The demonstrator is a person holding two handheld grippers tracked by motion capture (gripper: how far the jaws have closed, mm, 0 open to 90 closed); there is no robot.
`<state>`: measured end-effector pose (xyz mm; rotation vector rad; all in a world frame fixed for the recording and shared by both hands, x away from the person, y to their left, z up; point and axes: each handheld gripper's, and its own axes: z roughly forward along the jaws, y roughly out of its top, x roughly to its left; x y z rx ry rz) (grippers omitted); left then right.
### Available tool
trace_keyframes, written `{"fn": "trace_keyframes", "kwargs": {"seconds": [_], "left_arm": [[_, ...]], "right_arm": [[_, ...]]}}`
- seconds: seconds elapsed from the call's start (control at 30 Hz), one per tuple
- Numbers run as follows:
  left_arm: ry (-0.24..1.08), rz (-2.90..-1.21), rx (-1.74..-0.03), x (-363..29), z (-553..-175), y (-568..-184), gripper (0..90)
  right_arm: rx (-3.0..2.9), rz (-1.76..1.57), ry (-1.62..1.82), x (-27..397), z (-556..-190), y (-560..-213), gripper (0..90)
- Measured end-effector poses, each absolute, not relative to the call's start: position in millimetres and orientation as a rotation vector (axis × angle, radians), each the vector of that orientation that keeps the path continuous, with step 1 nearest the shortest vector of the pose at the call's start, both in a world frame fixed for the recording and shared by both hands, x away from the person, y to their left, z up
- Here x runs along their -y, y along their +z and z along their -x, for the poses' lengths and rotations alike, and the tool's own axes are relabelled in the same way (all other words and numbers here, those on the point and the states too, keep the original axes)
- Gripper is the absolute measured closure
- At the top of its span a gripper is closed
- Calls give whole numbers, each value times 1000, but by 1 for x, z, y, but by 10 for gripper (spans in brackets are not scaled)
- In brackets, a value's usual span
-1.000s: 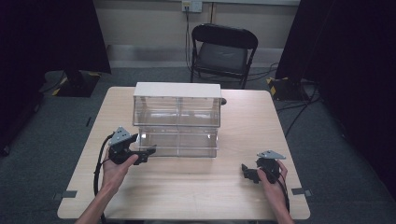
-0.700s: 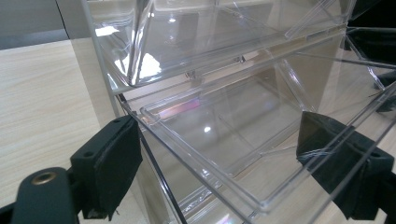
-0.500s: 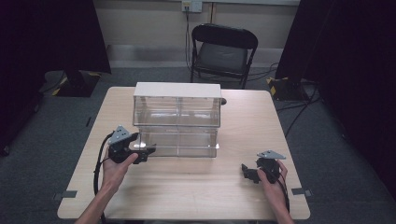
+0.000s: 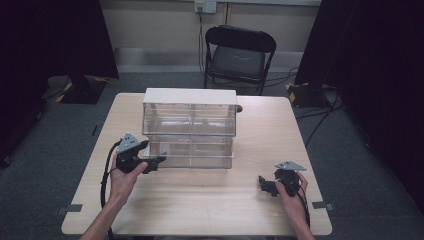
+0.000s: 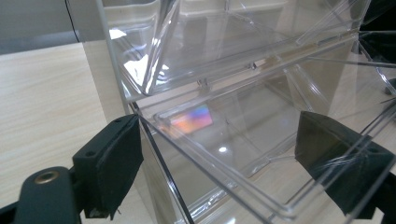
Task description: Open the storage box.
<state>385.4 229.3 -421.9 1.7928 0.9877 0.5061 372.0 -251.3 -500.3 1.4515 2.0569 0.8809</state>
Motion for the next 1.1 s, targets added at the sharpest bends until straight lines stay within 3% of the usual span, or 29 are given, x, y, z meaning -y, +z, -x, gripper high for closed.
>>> {"fn": "trace_keyframes", "kwargs": {"seconds": [1.1], "left_arm": [[505,-1803,-983,-230,-394,-414,154]], "right_arm": [[-2057,-1451,880,251,-372,-500,102]]}}
